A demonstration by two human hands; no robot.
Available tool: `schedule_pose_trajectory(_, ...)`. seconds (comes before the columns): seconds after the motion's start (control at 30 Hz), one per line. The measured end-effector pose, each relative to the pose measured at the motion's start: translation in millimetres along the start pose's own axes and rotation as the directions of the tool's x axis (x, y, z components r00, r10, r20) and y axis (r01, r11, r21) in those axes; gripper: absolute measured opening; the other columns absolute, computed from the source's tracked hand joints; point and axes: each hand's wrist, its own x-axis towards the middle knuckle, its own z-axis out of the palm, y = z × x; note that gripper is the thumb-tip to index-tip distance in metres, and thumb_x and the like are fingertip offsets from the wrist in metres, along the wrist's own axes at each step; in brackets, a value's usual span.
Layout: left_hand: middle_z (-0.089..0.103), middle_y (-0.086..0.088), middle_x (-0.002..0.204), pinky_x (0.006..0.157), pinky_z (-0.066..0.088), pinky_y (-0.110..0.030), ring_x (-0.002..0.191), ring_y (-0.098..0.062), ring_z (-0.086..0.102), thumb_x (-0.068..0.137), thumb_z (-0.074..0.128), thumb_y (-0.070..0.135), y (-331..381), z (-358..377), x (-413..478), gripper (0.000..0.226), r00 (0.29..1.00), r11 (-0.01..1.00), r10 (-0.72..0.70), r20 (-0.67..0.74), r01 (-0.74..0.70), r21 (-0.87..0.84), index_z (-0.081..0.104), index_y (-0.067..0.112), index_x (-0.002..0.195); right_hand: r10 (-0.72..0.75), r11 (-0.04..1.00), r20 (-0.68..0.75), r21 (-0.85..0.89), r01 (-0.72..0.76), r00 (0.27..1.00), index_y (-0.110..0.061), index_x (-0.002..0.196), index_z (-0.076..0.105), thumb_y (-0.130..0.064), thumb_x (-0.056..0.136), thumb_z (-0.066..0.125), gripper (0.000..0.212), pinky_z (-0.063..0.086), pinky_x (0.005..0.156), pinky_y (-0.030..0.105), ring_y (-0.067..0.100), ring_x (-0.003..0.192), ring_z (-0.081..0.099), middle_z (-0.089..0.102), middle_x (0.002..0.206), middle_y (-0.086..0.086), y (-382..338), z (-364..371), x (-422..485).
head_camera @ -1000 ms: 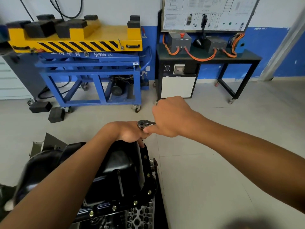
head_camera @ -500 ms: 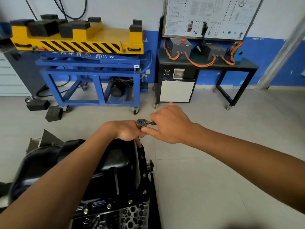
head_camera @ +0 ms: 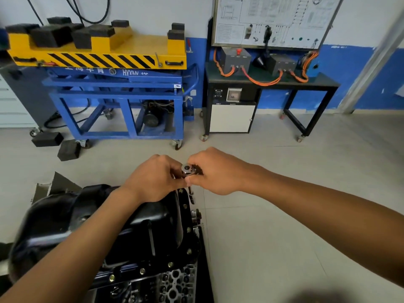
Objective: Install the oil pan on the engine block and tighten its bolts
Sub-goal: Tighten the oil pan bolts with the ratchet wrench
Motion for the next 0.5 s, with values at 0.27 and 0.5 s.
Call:
schedule_pose_trajectory(0.27,0.062,0.017,0.06,0.059,0.048,-0.031,0.063,-0.005,0.058,0.083,0.075,0.046,1,9,-12,0.018,0.995,0.987,-0.043,-0.086,0.056,0.151,0.072,0.037,0.068,0.052,0.992,-0.029,0.113,-0.048,0.998,-0.012,0.079,0.061,-0.032,0.093,0.066,0.025,0.043,0.058,0.038,0.02,0.064,0.055,0.057,0.07,0.001,-2,13,-4)
schedule_pose_trajectory(0.5,0.065,0.01,0.068,0.056,0.037,-0.028,0.067,-0.018,0.059,0.086,0.069,0.05,3,20,-21,0.014,0.972,0.94,-0.037,-0.234,0.113,0.321,0.073,0.037,0.081,0.047,0.984,-0.084,0.177,-0.032,0.995,-0.011,0.082,0.065,-0.026,0.091,0.069,0.018,0.037,0.053,0.032,0.011,0.054,0.047,0.055,0.063,-0.004,-3,23,-10)
